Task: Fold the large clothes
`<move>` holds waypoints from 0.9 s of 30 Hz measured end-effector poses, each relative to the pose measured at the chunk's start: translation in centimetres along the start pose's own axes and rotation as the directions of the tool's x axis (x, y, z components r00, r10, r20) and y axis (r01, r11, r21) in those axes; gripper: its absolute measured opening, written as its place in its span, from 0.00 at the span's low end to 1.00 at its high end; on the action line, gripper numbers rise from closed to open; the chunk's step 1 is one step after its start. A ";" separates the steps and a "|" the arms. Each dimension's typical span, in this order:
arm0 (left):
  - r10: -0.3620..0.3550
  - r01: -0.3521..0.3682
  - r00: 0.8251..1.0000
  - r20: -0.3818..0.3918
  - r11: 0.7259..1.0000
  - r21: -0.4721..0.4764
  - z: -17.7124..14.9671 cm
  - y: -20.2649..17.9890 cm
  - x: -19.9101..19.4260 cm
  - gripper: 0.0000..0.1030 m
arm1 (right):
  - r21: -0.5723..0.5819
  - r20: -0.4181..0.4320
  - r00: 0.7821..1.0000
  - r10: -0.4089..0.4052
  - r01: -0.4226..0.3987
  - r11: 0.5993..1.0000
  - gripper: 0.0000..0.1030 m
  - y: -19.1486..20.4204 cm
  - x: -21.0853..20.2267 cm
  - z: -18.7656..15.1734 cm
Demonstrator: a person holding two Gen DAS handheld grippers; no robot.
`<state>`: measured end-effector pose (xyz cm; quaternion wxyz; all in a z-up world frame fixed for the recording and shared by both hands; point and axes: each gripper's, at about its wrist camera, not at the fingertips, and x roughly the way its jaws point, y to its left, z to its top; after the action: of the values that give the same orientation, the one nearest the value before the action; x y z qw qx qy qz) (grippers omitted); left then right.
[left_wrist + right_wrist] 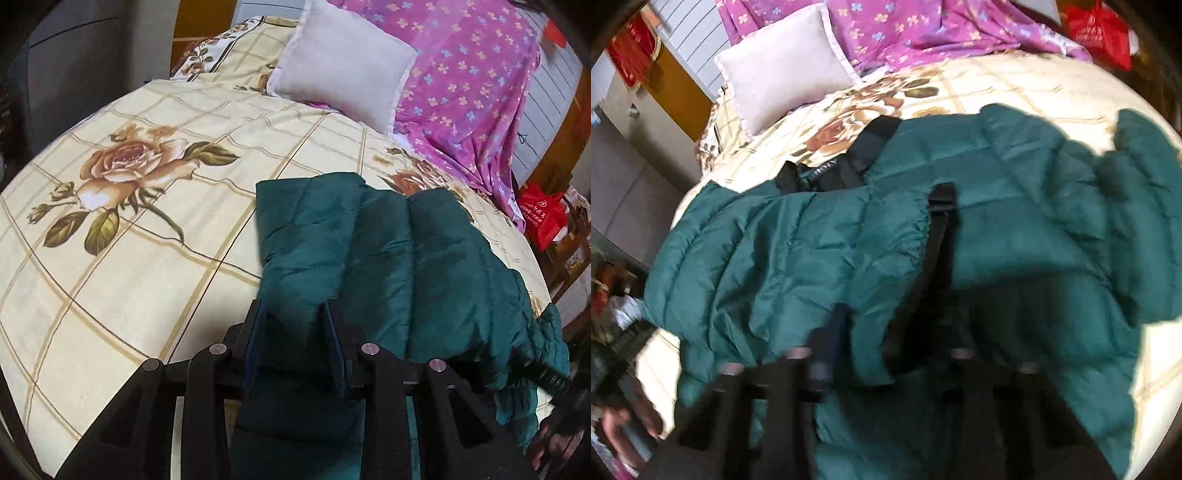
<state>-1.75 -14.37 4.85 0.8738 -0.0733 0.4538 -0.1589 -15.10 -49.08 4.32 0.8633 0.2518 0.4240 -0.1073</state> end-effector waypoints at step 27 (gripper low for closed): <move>0.081 -0.096 0.990 0.115 0.986 0.135 0.7 -2.6 0.0 0.09 | -0.260 0.170 0.967 -0.191 0.231 0.938 0.64 4.3 -2.7 3.5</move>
<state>-1.74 -16.82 5.95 0.9064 0.0001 0.3960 -0.1472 -12.66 -47.31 9.73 0.9014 0.0732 0.3970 -0.1567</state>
